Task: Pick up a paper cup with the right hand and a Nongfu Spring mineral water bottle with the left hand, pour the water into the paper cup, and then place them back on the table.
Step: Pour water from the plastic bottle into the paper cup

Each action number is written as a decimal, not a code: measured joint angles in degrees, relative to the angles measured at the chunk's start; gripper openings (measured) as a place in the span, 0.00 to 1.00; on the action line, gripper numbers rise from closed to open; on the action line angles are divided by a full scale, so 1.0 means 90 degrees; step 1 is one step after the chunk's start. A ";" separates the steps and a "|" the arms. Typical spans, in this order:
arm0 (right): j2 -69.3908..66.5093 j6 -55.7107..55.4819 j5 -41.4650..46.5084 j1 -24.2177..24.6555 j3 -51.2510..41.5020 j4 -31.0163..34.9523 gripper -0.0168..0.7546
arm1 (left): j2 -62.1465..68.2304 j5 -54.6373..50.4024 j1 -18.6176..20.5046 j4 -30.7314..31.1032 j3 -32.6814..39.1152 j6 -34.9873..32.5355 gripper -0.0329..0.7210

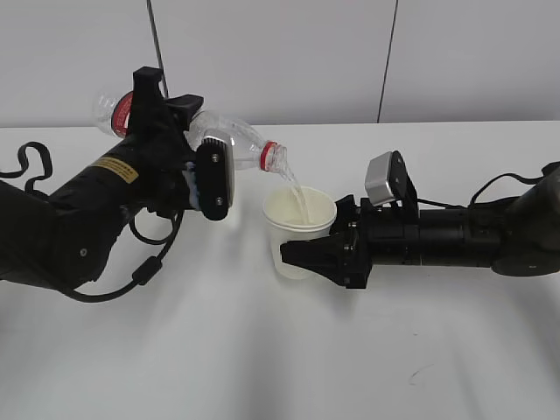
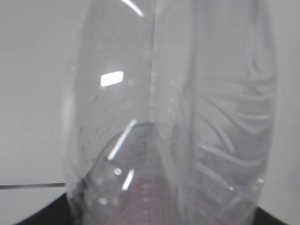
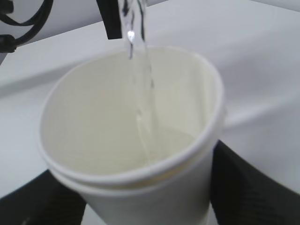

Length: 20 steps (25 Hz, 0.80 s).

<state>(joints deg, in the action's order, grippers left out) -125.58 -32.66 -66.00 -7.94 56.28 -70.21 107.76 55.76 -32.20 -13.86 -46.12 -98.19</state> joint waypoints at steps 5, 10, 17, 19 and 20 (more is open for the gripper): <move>0.0000 0.0000 0.0000 0.0000 0.0000 0.0000 0.71 | 0.0000 0.0064 0.0000 0.0000 0.0000 -0.0007 0.45; 0.0000 0.0000 0.0002 0.0000 0.0000 0.0000 0.71 | 0.0000 0.0064 0.0000 0.0000 0.0000 -0.0007 0.45; 0.0000 0.0000 0.0013 0.0000 0.0000 0.0011 0.71 | 0.0000 0.0064 0.0000 -0.0006 0.0000 -0.0007 0.45; 0.0000 0.0000 0.0013 0.0000 0.0000 0.0023 0.71 | 0.0000 0.0064 0.0000 -0.0018 0.0000 -0.0007 0.45; 0.0000 0.0000 0.0016 0.0000 0.0000 0.0025 0.71 | 0.0000 0.0064 0.0000 -0.0037 0.0000 -0.0007 0.45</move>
<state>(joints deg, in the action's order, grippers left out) -125.58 -32.66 -65.85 -7.94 56.28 -69.98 107.76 56.34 -32.20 -14.20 -46.12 -98.26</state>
